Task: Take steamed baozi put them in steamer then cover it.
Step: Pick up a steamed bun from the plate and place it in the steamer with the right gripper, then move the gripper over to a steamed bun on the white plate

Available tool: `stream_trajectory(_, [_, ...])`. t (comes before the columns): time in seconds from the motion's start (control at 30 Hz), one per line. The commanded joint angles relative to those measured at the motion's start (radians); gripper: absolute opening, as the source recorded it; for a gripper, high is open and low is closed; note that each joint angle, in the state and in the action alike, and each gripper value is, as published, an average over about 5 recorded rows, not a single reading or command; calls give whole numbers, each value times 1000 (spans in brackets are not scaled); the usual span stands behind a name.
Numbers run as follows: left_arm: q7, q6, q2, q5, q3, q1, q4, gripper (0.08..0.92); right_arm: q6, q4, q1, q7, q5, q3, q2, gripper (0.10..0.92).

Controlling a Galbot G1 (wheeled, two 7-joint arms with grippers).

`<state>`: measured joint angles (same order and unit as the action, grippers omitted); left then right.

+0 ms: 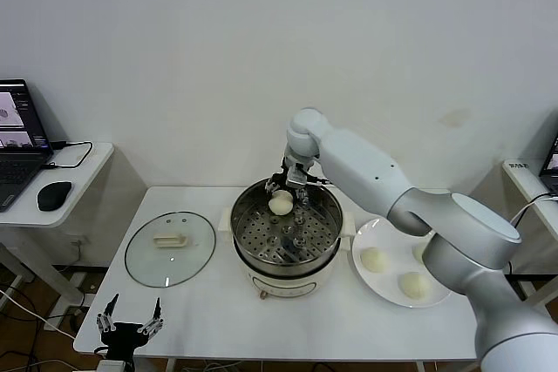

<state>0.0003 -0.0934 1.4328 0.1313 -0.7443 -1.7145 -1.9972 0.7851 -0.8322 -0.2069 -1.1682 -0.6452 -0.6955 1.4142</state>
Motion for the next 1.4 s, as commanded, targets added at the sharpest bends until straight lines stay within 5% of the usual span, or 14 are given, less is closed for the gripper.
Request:
stream_trajectory(0.03, [2,-2,1,1,1,1,-1,823,-57,-6,-9,5,82,-22,-21,677])
stream_trajectory(0.27, [9,-13,6,3,2,-11,-25,823,-134,-59,-51,-82,235,-26,-71,815])
stream_trajectory(0.5, [9,-17,13,5,3,-17,-40,823,-257,-123,-119,-188,491,-30,-157,823])
stream_trajectory(0.87, [15,-24,8,6,12,-30,-72,823,-703,-308,-197,-208,761,-76,-424,823])
stream_trajectory(1.1, [27,-39,4,2,27,-25,-79,823,-1140,-515,-186,-183,754,-74,-666,822])
stream_trajectory(1.4, [36,-54,-5,-3,41,-24,-97,823,-1344,-679,-64,-210,685,-35,-884,822])
